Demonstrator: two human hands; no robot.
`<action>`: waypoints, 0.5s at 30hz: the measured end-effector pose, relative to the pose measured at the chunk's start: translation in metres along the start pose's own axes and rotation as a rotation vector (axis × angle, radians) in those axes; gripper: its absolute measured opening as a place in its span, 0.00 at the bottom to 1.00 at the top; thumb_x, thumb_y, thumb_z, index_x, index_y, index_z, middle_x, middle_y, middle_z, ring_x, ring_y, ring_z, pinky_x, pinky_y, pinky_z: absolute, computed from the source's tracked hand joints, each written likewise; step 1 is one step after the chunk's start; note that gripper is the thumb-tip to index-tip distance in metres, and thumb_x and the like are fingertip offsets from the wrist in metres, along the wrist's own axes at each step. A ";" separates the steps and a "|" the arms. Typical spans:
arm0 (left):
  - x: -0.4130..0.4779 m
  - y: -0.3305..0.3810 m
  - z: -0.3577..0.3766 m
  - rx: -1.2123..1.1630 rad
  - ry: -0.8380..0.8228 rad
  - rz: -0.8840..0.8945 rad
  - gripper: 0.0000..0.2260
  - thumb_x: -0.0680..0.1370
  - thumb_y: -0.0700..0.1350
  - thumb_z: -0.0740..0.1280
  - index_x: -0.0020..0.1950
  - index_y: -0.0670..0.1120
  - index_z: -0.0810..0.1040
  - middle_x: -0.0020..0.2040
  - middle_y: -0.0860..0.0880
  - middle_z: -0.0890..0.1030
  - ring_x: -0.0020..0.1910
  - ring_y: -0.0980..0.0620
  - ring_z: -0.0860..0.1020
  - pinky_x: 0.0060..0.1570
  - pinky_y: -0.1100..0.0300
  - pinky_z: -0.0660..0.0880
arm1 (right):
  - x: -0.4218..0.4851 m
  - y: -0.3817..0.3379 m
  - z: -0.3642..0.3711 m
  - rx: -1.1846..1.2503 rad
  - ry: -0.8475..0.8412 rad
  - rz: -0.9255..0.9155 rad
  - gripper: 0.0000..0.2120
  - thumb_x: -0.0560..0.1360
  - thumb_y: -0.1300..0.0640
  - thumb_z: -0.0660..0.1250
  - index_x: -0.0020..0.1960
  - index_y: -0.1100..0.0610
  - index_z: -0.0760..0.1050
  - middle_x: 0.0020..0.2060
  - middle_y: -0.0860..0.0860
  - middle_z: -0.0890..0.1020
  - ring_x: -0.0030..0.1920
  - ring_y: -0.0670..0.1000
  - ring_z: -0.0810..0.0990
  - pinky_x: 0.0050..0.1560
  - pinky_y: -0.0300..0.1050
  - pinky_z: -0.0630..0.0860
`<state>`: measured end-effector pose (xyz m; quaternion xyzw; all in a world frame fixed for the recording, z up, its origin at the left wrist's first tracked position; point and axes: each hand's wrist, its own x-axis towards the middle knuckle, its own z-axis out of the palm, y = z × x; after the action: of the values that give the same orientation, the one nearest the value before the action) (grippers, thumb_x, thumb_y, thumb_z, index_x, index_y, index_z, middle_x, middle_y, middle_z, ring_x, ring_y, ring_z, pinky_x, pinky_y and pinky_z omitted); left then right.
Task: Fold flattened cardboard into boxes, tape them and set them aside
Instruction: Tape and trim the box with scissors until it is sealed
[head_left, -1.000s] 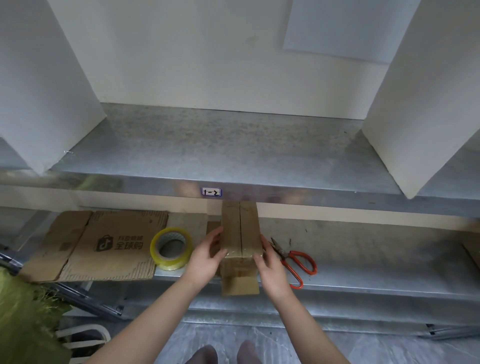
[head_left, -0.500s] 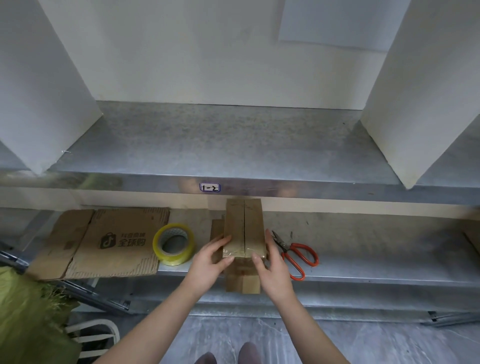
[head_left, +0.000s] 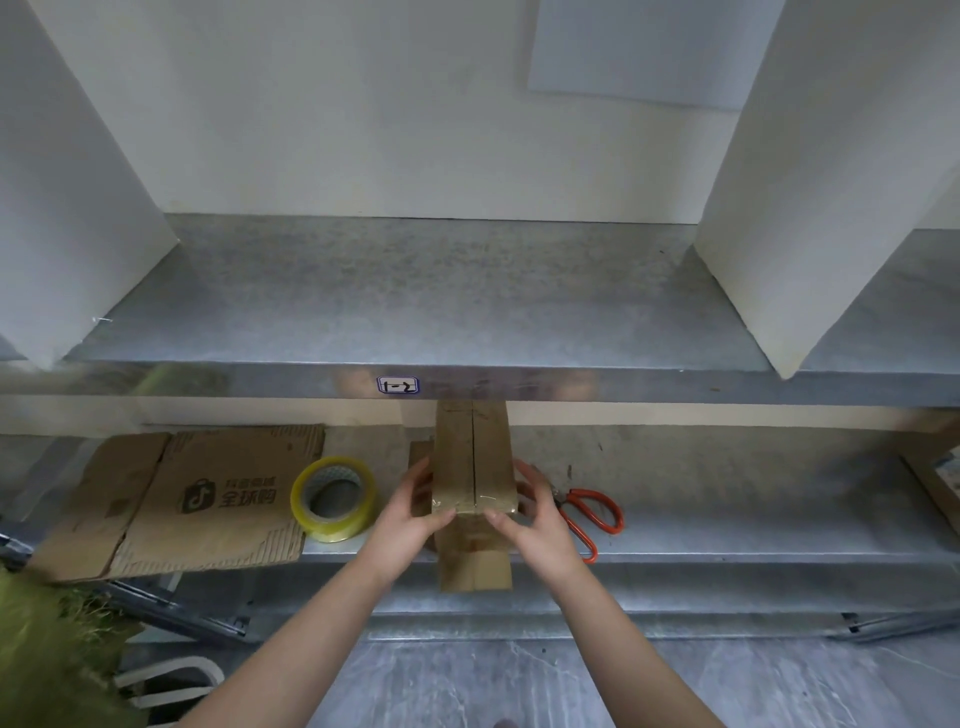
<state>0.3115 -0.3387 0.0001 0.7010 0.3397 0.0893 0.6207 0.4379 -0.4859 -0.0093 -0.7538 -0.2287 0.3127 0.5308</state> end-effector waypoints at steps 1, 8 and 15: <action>0.002 0.001 -0.001 -0.032 -0.025 -0.027 0.35 0.73 0.48 0.73 0.75 0.56 0.59 0.68 0.58 0.68 0.67 0.56 0.67 0.67 0.56 0.64 | 0.000 -0.002 -0.002 0.009 -0.015 0.008 0.32 0.73 0.54 0.73 0.71 0.44 0.60 0.57 0.32 0.70 0.57 0.35 0.72 0.62 0.39 0.71; 0.004 0.005 -0.005 0.075 -0.075 0.085 0.36 0.72 0.49 0.74 0.74 0.57 0.58 0.63 0.64 0.68 0.63 0.60 0.69 0.63 0.62 0.65 | -0.004 -0.003 -0.001 -0.078 -0.031 -0.034 0.32 0.74 0.48 0.72 0.72 0.43 0.59 0.59 0.33 0.70 0.63 0.39 0.70 0.60 0.32 0.68; 0.011 0.005 -0.006 -0.009 -0.076 0.041 0.32 0.72 0.43 0.74 0.71 0.59 0.65 0.66 0.59 0.69 0.67 0.55 0.67 0.65 0.58 0.65 | 0.004 -0.012 0.001 0.102 -0.010 0.083 0.34 0.71 0.59 0.74 0.72 0.45 0.62 0.60 0.46 0.75 0.60 0.48 0.76 0.56 0.40 0.76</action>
<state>0.3181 -0.3276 0.0029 0.7077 0.3009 0.0768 0.6346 0.4399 -0.4788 0.0005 -0.7330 -0.1836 0.3497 0.5538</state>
